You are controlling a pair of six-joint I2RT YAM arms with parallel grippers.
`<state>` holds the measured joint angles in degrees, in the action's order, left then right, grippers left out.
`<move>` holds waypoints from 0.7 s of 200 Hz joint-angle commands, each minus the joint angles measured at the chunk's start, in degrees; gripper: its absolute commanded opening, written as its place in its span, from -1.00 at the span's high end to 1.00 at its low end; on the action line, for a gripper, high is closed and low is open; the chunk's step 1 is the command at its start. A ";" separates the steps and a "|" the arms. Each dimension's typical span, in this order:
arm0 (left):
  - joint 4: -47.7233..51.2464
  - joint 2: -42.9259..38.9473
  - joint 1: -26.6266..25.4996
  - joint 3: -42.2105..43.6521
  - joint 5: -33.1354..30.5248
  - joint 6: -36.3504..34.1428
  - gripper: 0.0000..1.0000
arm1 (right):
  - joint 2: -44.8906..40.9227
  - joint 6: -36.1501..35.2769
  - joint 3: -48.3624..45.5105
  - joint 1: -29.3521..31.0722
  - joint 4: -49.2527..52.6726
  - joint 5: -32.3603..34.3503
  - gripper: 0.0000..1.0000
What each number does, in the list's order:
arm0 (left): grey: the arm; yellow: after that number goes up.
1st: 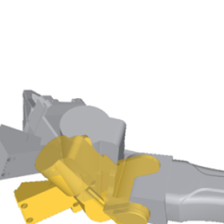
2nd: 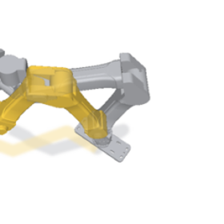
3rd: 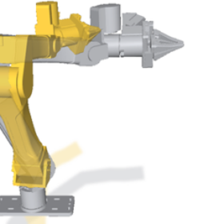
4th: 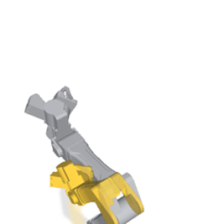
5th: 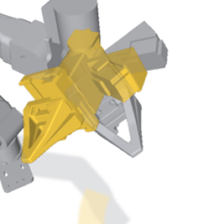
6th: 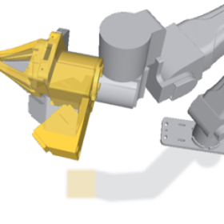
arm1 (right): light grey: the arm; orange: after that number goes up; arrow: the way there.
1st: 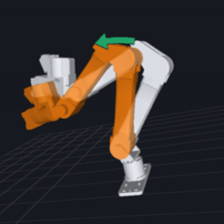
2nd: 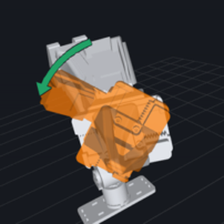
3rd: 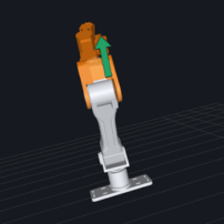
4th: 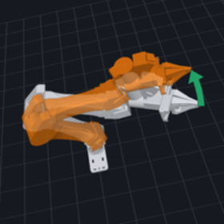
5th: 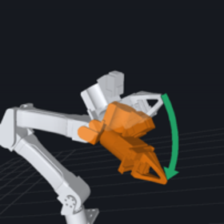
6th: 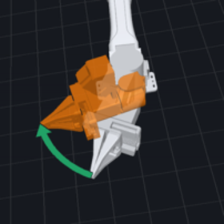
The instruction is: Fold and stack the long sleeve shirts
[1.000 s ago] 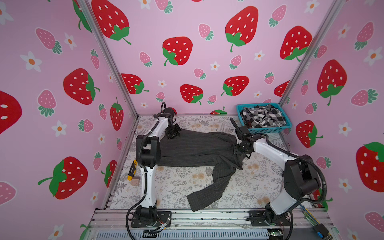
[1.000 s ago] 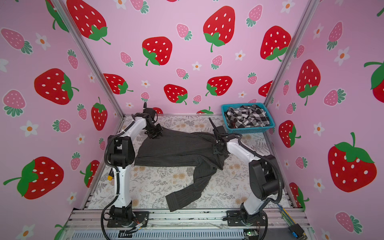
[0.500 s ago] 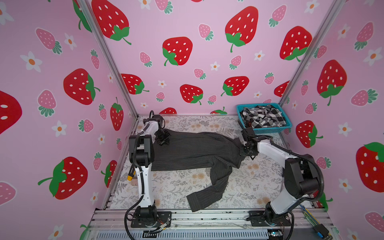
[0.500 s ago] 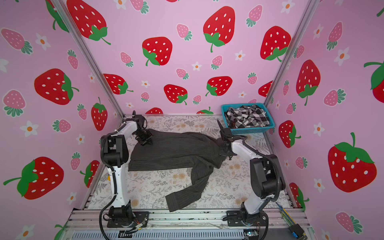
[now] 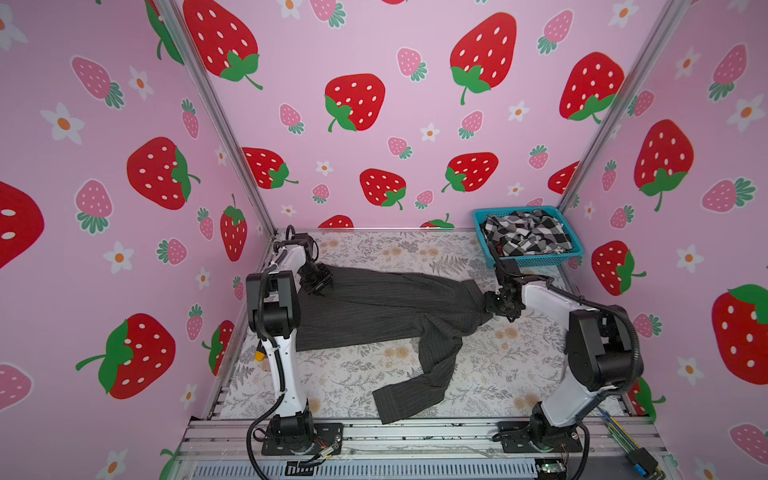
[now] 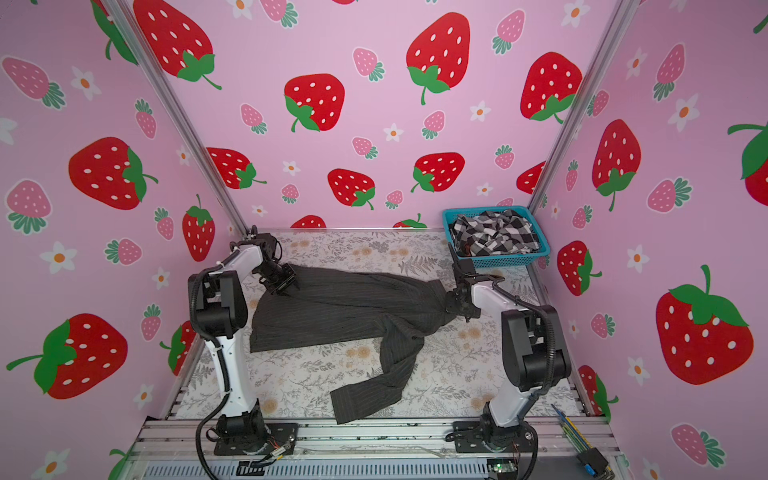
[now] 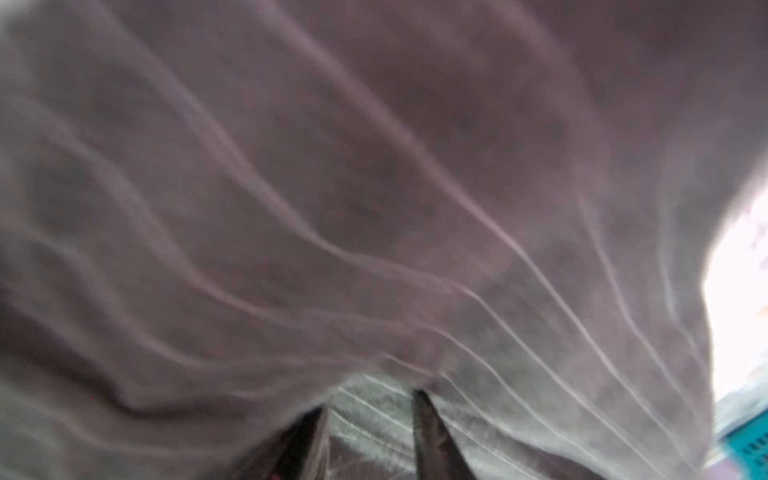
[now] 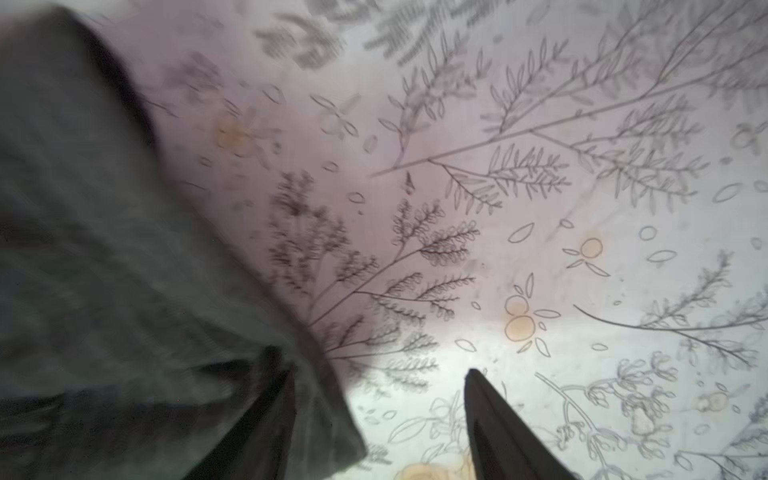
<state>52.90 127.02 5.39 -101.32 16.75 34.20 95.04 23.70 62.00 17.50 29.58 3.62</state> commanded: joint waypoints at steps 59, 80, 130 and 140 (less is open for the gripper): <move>-1.66 -30.64 -4.10 25.68 0.09 3.54 0.43 | -9.69 -3.17 -0.53 27.60 2.96 0.80 -0.60; -4.40 -33.53 -3.91 34.64 1.73 4.44 0.53 | -5.92 -1.95 -1.56 29.93 1.14 3.37 -0.60; -7.71 -29.90 -0.14 38.36 1.03 3.80 0.66 | 4.68 3.08 2.11 25.37 4.97 13.47 0.41; -7.69 -28.22 0.28 37.13 -0.77 3.55 0.65 | 4.57 3.53 1.09 23.55 4.13 11.87 0.57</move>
<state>47.35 96.99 4.27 -61.32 18.44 37.74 98.96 24.25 62.33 45.12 31.77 12.45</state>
